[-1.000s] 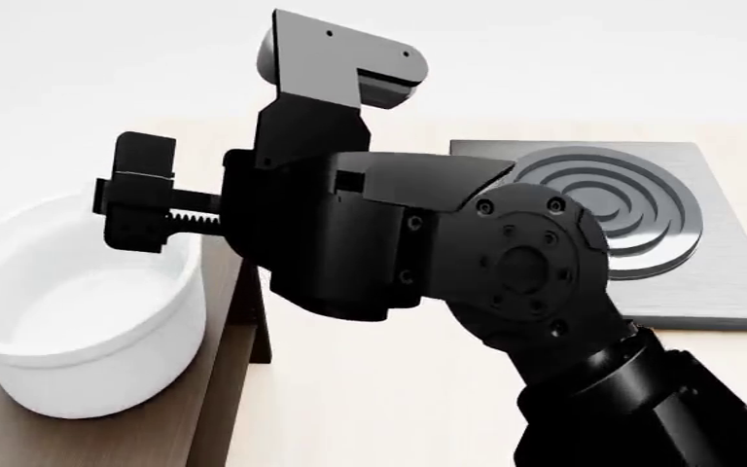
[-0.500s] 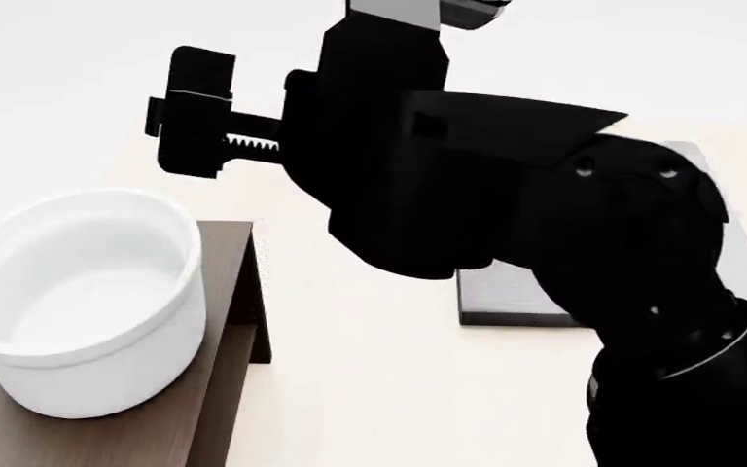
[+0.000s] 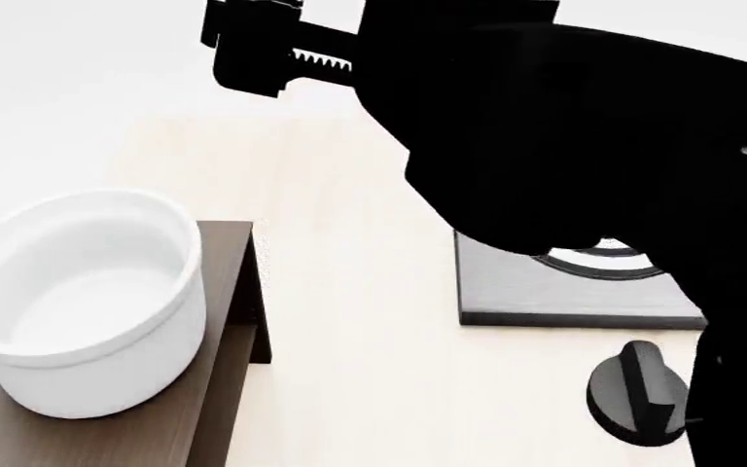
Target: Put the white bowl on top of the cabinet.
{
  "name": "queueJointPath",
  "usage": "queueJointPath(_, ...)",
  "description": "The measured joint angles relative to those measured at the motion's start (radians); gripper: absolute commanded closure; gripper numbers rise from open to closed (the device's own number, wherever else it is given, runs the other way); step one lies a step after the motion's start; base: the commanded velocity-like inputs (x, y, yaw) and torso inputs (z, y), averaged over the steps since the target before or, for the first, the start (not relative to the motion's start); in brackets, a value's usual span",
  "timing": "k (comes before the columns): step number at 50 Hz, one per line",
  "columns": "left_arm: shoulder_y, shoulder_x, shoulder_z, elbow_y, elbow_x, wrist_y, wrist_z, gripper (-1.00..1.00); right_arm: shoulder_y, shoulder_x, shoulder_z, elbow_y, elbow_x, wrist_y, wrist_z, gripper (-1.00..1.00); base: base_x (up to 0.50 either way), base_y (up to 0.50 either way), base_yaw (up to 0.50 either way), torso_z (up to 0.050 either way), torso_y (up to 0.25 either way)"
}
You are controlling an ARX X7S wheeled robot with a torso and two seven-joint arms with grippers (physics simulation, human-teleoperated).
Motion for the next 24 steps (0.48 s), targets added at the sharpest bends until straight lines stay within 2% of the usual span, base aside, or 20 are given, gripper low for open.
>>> queueJointPath(24, -0.001, -0.002, 0.002, 0.001, 0.001, -0.002, -0.001, -1.0, 0.06, 0.138, 0.093, -0.193, 0.125, -0.029, 0.172, -1.0, 0.0, 0.0, 0.0, 0.0, 0.0)
